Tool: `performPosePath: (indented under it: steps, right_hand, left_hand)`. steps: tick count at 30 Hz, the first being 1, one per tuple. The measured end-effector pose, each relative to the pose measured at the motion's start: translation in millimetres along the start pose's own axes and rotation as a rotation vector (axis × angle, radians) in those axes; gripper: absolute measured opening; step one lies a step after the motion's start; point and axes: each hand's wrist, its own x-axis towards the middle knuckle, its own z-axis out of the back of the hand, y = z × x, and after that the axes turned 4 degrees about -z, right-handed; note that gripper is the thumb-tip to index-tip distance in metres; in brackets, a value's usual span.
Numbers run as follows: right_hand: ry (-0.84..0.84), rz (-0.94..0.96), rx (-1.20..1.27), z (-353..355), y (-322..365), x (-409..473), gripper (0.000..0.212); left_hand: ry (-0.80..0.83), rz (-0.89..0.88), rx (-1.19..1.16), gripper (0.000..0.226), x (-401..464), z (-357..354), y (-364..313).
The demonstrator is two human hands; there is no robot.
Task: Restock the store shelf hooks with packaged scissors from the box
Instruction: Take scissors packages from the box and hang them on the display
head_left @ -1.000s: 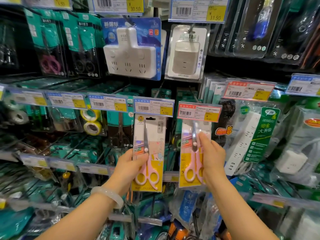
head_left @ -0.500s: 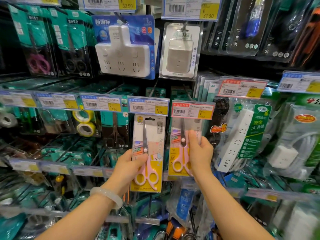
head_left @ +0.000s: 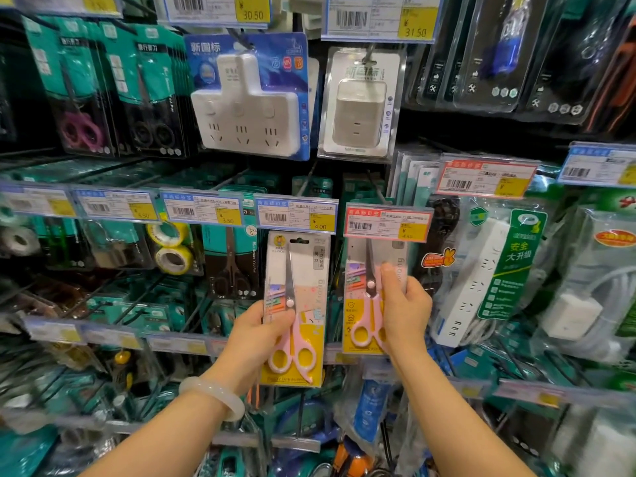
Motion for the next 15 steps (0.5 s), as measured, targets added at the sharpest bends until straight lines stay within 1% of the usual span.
performPosePath:
  steps: [5,10,12,15]
  right_hand:
    - [0.052,-0.009,-0.054,-6,2,6,0.042]
    - [0.050,0.039,-0.006,-1,-1,2,0.042]
    - [0.034,0.011,0.006,0,3,2,0.047]
    - [0.028,-0.081,0.012,2,9,2,0.056]
  left_hand:
    - [-0.008,-0.007,0.007,0.019,0,-1,1]
    - [0.008,-0.013,0.003,0.018,1,1,2]
    - [0.004,-0.012,0.003,0.016,2,2,2]
    - [-0.002,-0.003,0.000,0.017,4,2,4]
